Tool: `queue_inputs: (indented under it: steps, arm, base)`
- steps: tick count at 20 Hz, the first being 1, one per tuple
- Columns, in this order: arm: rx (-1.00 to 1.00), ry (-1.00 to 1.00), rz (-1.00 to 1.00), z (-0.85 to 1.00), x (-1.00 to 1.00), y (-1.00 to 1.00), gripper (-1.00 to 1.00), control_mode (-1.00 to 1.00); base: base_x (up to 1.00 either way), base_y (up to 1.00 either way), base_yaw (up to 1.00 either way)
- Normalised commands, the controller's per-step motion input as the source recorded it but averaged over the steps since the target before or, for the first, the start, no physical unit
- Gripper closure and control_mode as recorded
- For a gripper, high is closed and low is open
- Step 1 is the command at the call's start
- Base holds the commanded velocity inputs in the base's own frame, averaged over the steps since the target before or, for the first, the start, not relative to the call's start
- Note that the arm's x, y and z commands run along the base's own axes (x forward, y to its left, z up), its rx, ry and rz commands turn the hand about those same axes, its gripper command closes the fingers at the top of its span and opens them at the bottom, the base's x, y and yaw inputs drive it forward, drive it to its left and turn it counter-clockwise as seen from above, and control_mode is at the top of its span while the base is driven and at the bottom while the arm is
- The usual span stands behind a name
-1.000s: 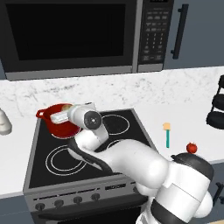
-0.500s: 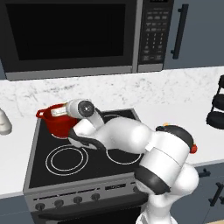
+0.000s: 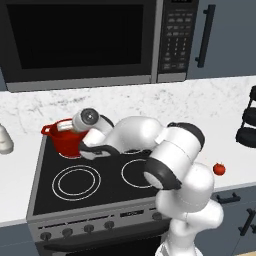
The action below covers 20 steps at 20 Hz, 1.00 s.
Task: Put the tomato and onion in the pot. Retrieve the spatula and lightly stir the vegetables in the pot.
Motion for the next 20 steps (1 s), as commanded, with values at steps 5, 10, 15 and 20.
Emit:
queue_inputs:
  steps: [5, 10, 15, 20]
  arm:
    - [-0.01, 0.07, -0.08, -0.37, 0.36, 0.21, 1.00, -1.00]
    - [-0.03, 0.02, -0.06, -0.42, 0.37, 0.22, 1.00, -1.00]
    - [-0.07, 0.02, -0.05, -0.54, 0.24, 0.34, 1.00, -1.00]
    - [-0.04, 0.00, -0.03, -0.20, 0.07, 0.31, 1.00, -1.00]
  base:
    - [0.00, 0.00, 0.00]
    - [0.00, 0.00, 0.00]
    - [0.00, 0.00, 0.00]
    - [0.00, 0.00, 0.00]
